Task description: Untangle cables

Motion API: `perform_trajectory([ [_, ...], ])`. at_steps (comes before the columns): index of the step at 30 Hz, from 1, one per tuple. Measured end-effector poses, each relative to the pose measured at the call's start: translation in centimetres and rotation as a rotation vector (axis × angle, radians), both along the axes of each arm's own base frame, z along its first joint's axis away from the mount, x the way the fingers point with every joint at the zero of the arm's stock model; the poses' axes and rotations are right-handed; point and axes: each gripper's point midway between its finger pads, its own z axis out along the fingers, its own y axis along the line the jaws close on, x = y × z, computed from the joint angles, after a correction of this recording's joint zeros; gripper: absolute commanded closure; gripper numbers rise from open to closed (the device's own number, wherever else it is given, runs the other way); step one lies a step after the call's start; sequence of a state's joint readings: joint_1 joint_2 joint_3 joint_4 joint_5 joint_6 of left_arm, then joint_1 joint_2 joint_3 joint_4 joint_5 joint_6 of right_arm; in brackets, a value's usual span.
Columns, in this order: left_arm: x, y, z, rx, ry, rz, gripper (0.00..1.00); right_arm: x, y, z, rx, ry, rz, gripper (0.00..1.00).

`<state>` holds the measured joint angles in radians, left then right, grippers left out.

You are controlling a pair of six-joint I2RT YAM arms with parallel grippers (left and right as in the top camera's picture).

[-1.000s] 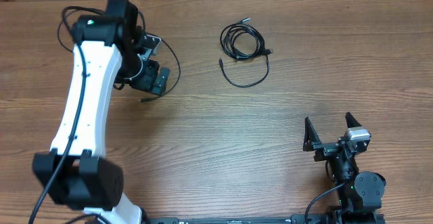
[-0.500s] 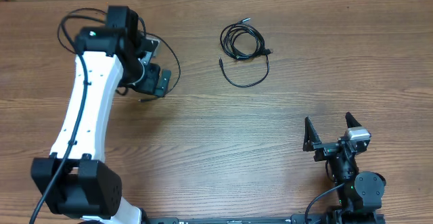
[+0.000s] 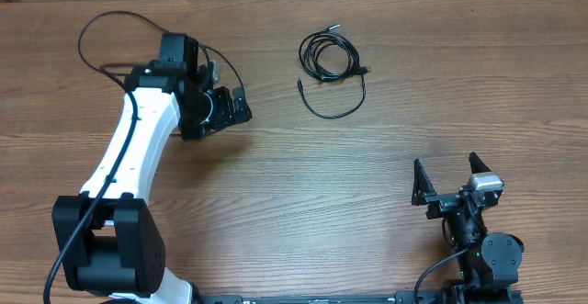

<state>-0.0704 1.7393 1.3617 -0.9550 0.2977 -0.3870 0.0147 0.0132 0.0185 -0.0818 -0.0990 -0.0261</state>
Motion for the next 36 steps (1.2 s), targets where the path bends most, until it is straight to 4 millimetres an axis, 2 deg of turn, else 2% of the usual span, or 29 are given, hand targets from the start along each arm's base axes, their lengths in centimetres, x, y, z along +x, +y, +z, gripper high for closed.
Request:
perform_trajectory([
  [4,-0.9,0.2,-1.1,-0.043,0.117,0.269,0.02,0.0,0.0,0.0,0.0,0.0,0.0,0.0],
  [5,-0.9,0.3,-1.2,-0.049,0.132,0.316,0.11,0.0,0.0,0.0,0.0,0.0,0.0,0.0],
  [9,-0.6,0.8,-1.4,-0.054,0.168,0.493,0.13,0.0,0.0,0.0,0.0,0.0,0.0,0.0],
  [11,-0.8,1.3,-1.7,-0.047,0.195,0.601,0.2,0.0,0.0,0.0,0.0,0.0,0.0,0.0],
  [14,-1.4,2.3,-2.7,-0.01,0.233,0.779,0.25,0.0,0.0,0.0,0.0,0.0,0.0,0.0],
  [19,-2.6,4.4,-4.5,0.053,0.262,1.093,0.18,0.0,0.0,0.0,0.0,0.0,0.0,0.0],
  [22,-1.5,5.4,-5.2,0.034,0.202,1.243,0.21,0.0,0.0,0.0,0.0,0.0,0.0,0.0],
  [27,1.4,6.0,-5.2,-0.039,0.089,1.352,0.3,0.0,0.0,0.0,0.0,0.0,0.0,0.0],
  [33,1.6,6.0,-7.1,-0.018,0.12,1.37,0.33,0.0,0.0,0.0,0.0,0.0,-0.001,0.0],
  [36,1.4,6.0,-7.8,-0.003,0.137,1.358,0.28,0.0,0.0,0.0,0.0,0.0,0.0,0.0],
])
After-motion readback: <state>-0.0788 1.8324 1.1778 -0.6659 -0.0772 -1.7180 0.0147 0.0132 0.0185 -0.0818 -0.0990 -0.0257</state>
